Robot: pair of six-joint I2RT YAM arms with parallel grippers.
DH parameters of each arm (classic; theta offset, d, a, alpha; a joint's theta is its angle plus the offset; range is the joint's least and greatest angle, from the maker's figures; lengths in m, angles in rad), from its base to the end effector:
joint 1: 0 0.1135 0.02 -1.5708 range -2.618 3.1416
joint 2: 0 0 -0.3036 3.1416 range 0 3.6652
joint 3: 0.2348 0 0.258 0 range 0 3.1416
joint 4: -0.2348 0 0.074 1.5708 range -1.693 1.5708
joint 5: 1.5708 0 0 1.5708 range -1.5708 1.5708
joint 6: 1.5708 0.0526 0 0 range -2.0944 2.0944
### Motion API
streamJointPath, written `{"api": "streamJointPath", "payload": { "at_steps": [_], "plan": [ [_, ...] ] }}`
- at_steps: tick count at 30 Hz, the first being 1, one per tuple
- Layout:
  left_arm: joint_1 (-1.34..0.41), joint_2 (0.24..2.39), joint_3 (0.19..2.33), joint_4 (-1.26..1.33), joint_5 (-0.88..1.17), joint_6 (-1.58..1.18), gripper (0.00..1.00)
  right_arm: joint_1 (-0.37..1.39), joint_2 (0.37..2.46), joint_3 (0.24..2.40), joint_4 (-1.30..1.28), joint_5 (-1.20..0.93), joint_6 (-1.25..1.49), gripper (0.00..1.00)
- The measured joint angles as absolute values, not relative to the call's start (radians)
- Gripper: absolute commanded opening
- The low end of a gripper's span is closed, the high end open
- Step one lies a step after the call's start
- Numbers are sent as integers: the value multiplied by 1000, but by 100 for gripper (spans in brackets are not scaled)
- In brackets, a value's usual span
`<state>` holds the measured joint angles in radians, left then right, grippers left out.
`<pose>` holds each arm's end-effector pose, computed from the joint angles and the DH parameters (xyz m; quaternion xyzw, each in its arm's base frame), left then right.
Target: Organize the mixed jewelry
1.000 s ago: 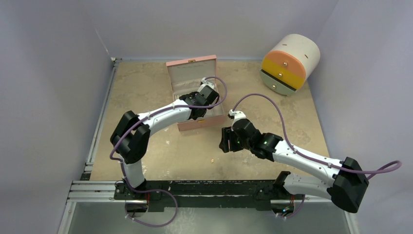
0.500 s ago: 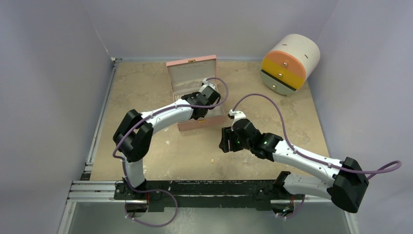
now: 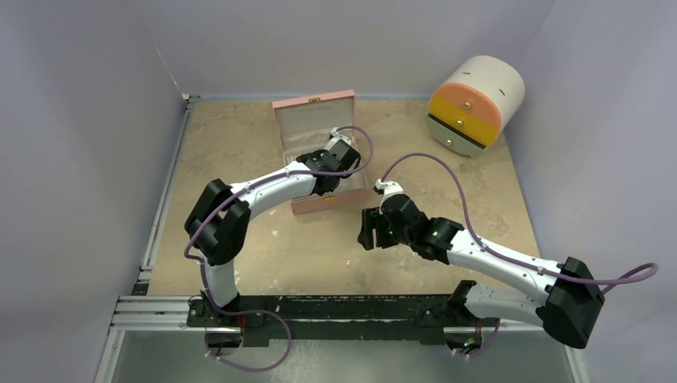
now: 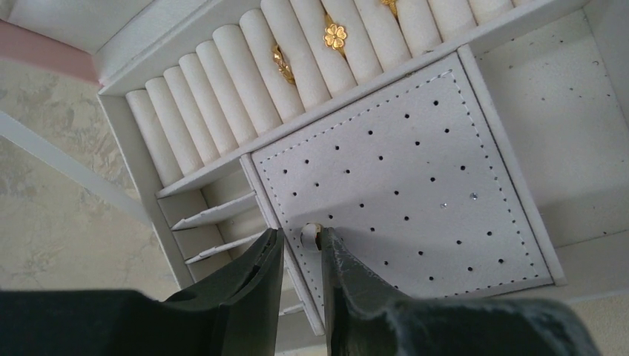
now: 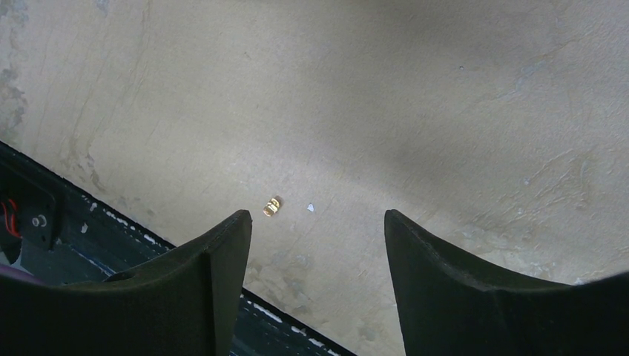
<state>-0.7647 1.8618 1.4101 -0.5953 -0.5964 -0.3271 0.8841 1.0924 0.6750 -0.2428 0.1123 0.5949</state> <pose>0.3220 -0.2680 0.2470 0.1262 0.9178 0.1140 0.3589 0.1527 0.1770 0.2587 -0.1048 0.8909 0.2586 0.3583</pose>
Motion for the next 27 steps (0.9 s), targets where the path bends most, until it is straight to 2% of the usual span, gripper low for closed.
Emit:
{"api": "streamJointPath", "payload": {
  "at_steps": [13,27],
  "plan": [
    [-754,1834,1410,-609,-515,-326,35,885,1109,685,-249,112,567,63],
    [-760,1700,1396,-565,-428,-330,36,997,1332,762,-220,56,546,53]
  ]
}}
